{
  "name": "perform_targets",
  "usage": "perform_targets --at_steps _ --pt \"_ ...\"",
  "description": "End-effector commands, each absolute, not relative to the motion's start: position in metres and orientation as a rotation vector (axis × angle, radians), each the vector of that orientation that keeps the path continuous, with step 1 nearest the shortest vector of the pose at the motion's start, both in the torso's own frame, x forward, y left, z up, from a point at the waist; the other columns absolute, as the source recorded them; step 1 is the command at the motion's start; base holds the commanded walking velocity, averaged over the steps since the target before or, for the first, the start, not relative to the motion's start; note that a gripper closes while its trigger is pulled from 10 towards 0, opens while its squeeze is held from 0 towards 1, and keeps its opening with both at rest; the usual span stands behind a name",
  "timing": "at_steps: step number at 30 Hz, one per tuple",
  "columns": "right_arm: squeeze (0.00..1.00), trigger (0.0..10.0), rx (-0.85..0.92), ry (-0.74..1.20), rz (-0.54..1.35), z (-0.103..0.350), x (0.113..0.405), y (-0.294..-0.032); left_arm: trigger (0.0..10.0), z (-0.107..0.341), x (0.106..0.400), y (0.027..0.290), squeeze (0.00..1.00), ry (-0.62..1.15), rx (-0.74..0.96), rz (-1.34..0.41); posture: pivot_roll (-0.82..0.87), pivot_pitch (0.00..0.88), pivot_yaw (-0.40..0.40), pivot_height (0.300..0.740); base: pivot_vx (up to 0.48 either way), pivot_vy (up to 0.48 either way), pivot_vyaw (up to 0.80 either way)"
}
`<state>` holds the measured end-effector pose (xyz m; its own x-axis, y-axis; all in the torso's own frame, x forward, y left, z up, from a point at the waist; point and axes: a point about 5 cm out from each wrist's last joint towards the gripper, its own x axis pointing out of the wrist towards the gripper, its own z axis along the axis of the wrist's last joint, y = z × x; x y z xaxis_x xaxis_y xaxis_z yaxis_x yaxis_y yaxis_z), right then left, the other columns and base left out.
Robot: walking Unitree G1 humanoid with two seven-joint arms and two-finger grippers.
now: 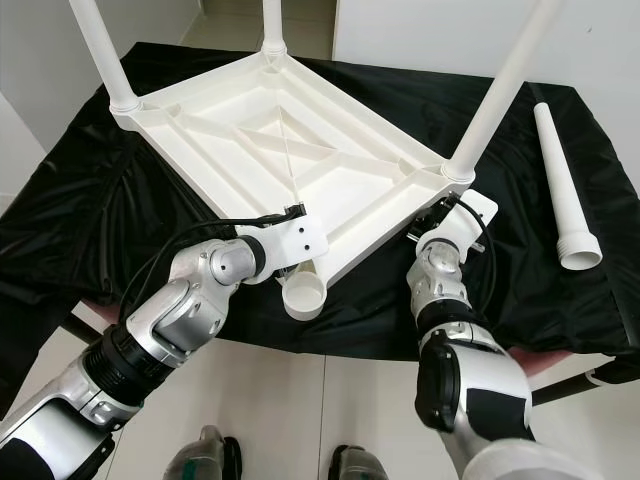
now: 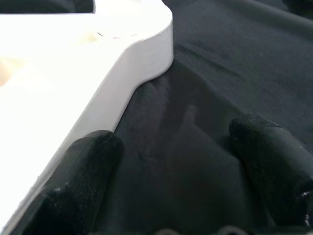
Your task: Building children table
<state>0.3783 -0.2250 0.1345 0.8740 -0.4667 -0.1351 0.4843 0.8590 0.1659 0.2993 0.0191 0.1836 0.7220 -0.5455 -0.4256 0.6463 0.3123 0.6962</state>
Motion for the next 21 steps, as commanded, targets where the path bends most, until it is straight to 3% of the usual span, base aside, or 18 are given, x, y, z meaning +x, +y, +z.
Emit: perform_targets --at_steps 1,11,15,21 --pt "0.00 10.0 0.196 0.079 -0.491 0.138 0.380 -0.226 10.0 0.186 0.289 0.005 0.00 0.104 0.978 -0.888 0.10 0.130 0.007 0.740 0.000 0.000 0.00" --pt "0.00 10.0 0.158 0.052 -0.412 0.158 0.392 -0.220 10.0 0.187 0.280 -0.010 0.00 0.088 0.970 -0.947 0.11 0.162 0.017 0.740 0.000 0.000 0.00" --pt "0.00 10.0 0.146 0.037 -0.278 0.168 0.401 -0.197 10.0 0.189 0.274 -0.019 0.00 0.085 0.949 -0.967 0.11 0.187 0.025 0.740 0.000 0.000 0.00" --pt "0.00 10.0 0.131 0.047 -0.185 0.170 0.404 -0.183 10.0 0.192 0.271 -0.023 0.00 0.079 0.935 -0.976 0.12 0.204 0.028 0.740 0.000 0.000 0.00"
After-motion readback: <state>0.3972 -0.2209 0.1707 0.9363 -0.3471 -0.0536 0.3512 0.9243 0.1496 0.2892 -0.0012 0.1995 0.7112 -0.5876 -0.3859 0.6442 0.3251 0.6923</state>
